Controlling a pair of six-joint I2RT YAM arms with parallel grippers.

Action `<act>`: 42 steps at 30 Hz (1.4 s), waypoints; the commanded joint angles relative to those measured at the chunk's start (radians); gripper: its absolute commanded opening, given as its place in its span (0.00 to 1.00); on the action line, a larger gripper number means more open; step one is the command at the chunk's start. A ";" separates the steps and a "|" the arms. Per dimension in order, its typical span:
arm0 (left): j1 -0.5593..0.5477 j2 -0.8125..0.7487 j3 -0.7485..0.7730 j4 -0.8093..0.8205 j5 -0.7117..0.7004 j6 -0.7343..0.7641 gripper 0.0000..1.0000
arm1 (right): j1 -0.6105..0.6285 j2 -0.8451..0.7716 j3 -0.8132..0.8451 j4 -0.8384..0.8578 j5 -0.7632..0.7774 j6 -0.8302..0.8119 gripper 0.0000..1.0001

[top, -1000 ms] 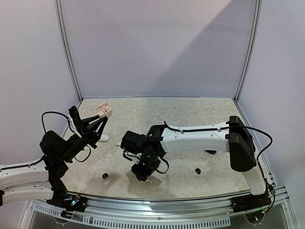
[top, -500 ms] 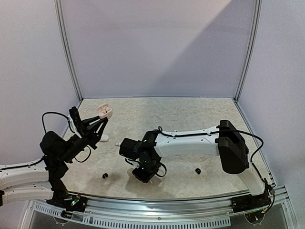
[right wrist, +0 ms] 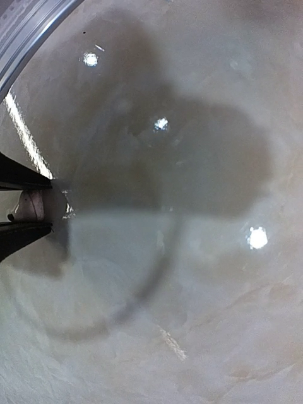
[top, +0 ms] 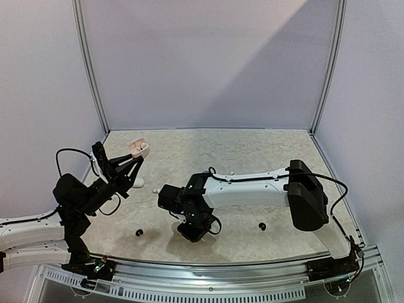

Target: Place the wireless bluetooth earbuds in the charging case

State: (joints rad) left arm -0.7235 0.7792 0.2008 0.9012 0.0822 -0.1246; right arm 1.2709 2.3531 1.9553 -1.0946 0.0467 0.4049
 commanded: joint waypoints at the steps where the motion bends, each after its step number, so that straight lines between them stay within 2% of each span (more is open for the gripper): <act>1: 0.007 0.003 -0.013 0.021 0.010 0.000 0.00 | 0.011 0.027 0.024 0.009 0.006 0.001 0.11; 6: 0.007 0.004 -0.017 0.026 0.022 0.007 0.00 | 0.011 0.004 0.027 0.010 0.035 0.001 0.01; 12: 0.007 0.012 -0.020 0.039 0.034 0.027 0.00 | -0.008 -0.138 0.016 0.049 0.234 0.003 0.00; 14: 0.006 0.014 -0.021 0.042 0.038 0.032 0.00 | -0.011 -0.217 -0.016 0.126 0.296 -0.007 0.00; 20: 0.004 0.025 -0.020 0.048 0.045 0.046 0.00 | -0.012 -0.528 -0.236 0.589 0.371 -0.127 0.00; 24: 0.000 0.028 -0.017 0.045 0.067 0.049 0.00 | -0.010 -0.678 -0.387 0.951 0.309 -0.264 0.00; 28: -0.004 0.031 -0.012 0.040 0.073 0.054 0.00 | -0.008 -0.709 -0.408 1.160 0.204 -0.394 0.00; 36: -0.007 0.034 -0.007 0.037 0.101 0.048 0.00 | 0.003 -0.546 -0.264 1.221 -0.097 -0.505 0.00; 42: -0.008 0.032 -0.006 0.038 0.100 0.044 0.00 | 0.005 -0.504 -0.250 1.225 -0.098 -0.518 0.00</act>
State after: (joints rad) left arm -0.7265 0.8066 0.1963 0.9298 0.1730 -0.0807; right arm 1.2697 1.8313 1.6730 0.0978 -0.0128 -0.0776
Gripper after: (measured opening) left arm 0.173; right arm 0.150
